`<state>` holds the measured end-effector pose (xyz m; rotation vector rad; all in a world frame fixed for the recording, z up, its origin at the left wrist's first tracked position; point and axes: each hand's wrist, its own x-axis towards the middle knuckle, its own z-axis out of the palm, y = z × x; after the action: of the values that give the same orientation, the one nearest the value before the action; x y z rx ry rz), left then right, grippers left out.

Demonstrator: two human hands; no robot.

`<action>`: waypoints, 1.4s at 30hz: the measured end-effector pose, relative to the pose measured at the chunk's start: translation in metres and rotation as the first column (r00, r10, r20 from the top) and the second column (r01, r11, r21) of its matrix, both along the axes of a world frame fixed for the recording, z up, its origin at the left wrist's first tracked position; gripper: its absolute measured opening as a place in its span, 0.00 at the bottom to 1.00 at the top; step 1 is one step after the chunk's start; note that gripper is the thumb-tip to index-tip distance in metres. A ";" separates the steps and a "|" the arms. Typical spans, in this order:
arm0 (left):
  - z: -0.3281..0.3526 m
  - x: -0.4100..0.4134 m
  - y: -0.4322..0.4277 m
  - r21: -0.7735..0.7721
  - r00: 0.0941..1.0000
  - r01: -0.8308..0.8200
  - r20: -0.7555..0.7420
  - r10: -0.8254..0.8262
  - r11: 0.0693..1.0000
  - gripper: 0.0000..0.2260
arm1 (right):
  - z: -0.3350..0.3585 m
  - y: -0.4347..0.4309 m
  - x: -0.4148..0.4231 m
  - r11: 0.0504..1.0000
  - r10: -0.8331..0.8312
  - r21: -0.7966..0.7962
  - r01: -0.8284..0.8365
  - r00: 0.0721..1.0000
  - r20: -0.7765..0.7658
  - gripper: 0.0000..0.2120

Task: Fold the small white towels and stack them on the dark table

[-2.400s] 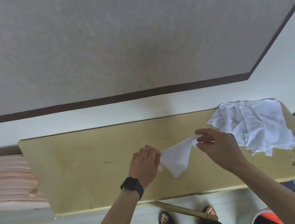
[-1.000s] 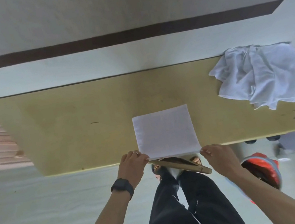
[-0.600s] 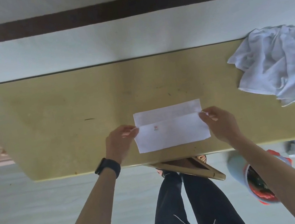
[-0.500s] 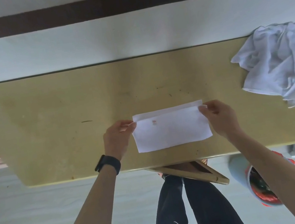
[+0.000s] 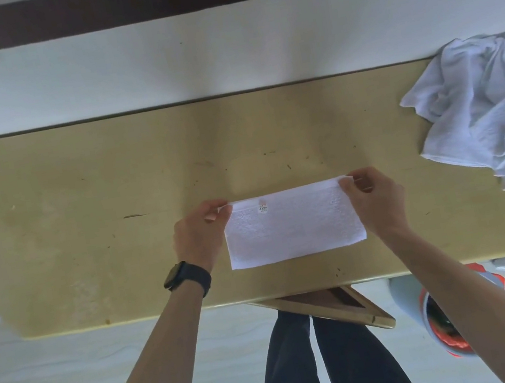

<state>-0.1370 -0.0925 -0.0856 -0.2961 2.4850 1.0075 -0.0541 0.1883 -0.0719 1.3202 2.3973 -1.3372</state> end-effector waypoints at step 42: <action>-0.010 0.097 -0.004 -0.453 0.406 0.649 -0.473 -0.782 0.612 0.17 | -0.023 -0.056 0.099 0.489 0.806 0.533 -0.691 0.591 0.027 0.27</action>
<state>-0.0396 -0.0968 -0.0957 1.2257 2.7912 0.4802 0.0451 0.1323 -0.0947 -0.0354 3.0096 -0.6280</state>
